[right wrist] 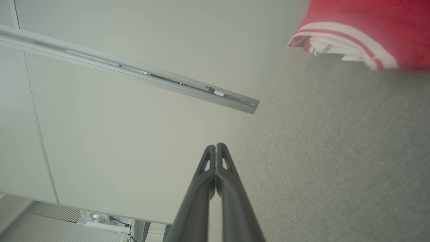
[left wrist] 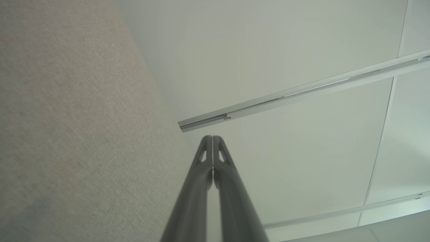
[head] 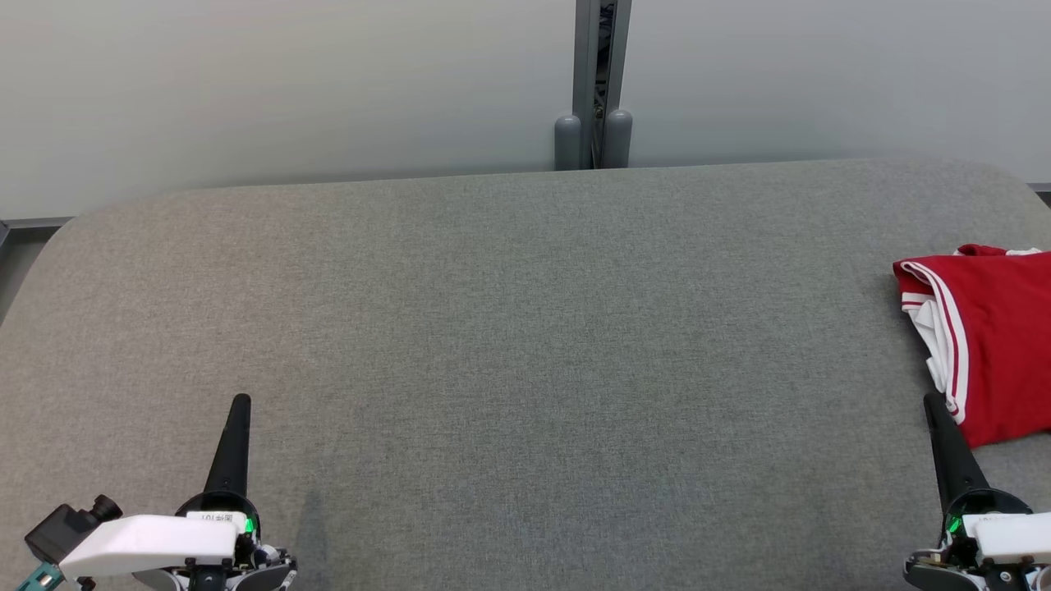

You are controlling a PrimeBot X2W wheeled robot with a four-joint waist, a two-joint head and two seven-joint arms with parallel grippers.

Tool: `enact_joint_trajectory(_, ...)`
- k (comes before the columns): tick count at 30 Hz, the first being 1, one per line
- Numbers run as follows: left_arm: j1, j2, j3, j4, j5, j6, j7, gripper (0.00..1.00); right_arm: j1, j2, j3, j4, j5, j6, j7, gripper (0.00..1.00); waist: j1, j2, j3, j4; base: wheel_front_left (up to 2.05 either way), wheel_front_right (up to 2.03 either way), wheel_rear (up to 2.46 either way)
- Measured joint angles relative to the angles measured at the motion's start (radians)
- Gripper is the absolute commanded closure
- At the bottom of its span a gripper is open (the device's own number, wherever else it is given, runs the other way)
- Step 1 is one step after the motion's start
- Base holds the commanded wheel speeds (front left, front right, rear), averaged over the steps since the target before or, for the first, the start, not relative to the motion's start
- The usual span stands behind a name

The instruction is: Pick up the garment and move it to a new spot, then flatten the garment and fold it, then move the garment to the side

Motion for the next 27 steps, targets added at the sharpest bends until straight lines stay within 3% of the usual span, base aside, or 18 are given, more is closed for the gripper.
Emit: enact_joint_trajectory(27,0.000,0.009,0.010,0.001,-0.195,-0.014,0.047,1.00,0.006,-0.029,0.019,0.008,0.234,0.000,0.025,1.00,0.0000,0.0000,-0.027,0.006,0.00,0.00,0.00)
